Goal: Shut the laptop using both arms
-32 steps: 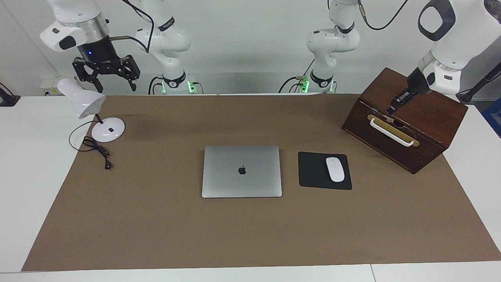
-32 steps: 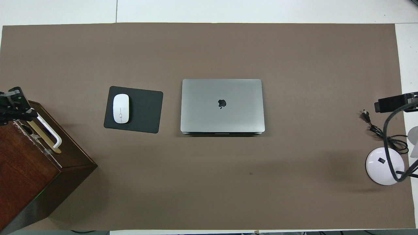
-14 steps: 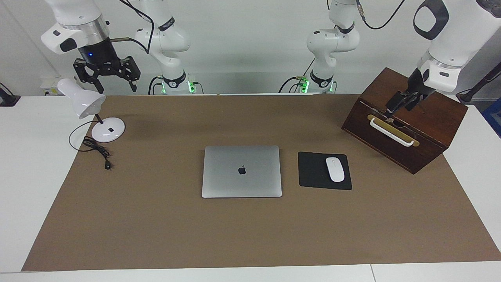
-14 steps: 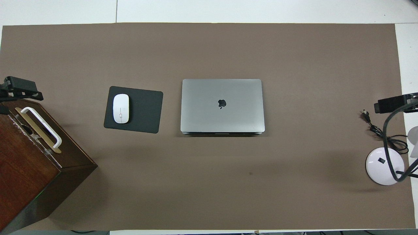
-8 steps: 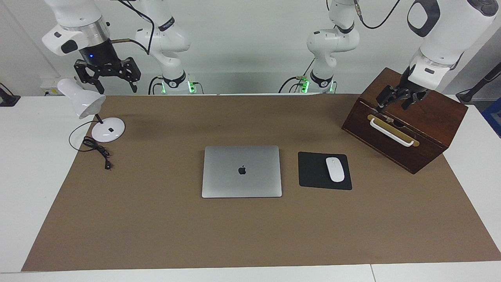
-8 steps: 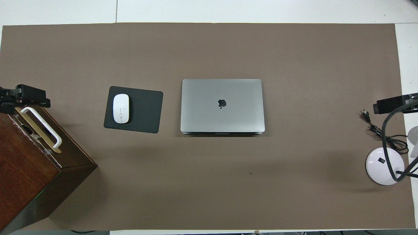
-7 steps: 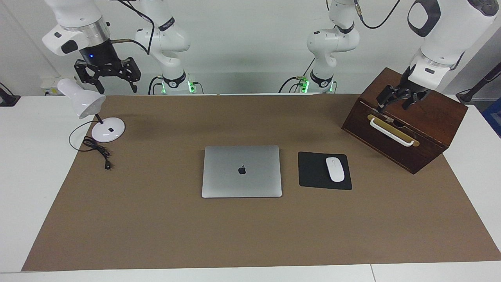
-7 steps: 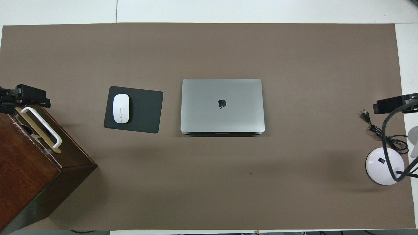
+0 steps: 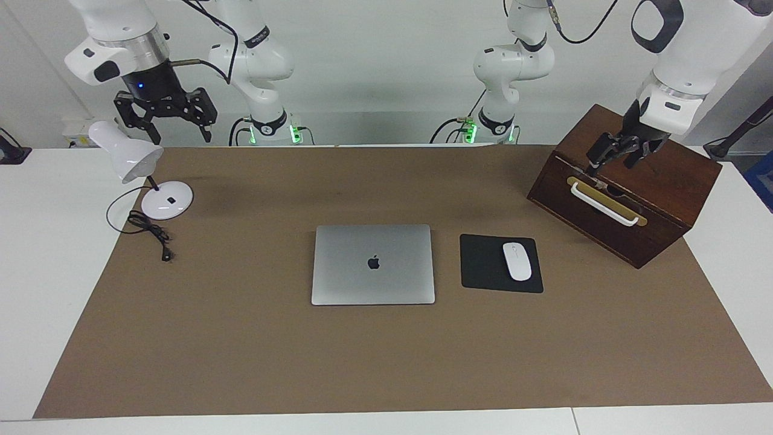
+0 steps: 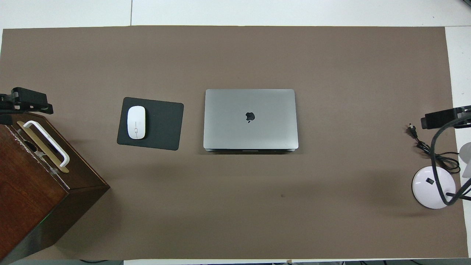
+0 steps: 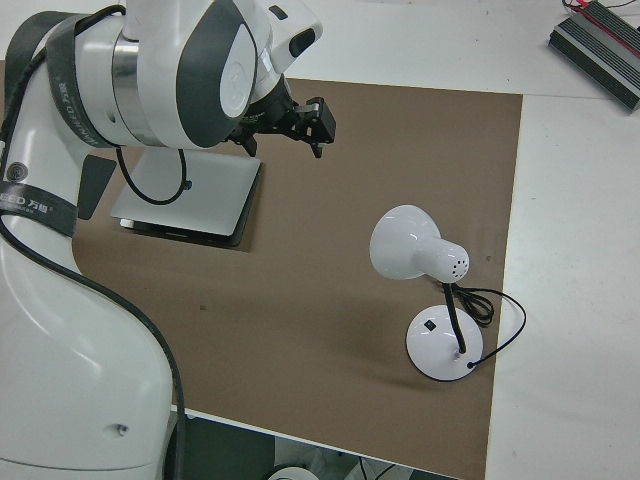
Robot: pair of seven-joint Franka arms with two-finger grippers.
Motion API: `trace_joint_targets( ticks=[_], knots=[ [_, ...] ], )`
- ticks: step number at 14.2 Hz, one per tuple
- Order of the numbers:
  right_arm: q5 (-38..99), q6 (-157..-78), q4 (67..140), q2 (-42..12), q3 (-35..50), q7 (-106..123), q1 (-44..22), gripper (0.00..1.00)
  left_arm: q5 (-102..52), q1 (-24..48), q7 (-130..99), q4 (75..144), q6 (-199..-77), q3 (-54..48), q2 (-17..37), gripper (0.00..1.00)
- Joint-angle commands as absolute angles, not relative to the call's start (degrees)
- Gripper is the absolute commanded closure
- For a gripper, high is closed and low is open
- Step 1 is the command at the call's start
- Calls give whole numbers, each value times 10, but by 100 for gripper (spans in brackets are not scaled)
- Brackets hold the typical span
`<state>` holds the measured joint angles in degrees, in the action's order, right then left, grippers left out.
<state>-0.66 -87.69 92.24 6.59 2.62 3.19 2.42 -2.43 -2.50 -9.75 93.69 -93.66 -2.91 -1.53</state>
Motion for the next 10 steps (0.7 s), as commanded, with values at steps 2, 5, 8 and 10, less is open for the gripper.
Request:
trace_joint_targets(
  ticks=[2,5,8,10],
  knots=[
    [8,-879,940,82,24,41,27,0,-15,-30,-108,927,-938,-50,-13,0],
    [8,-879,939,81,20,42,22,0,-16,-30,-108,927,-934,-49,-13,0],
    [8,-879,939,81,20,41,22,0,-17,-30,-108,926,-934,-47,-13,0],
    [8,-879,939,81,20,41,22,0,-18,-30,-108,927,-934,-47,-13,0]
  ],
)
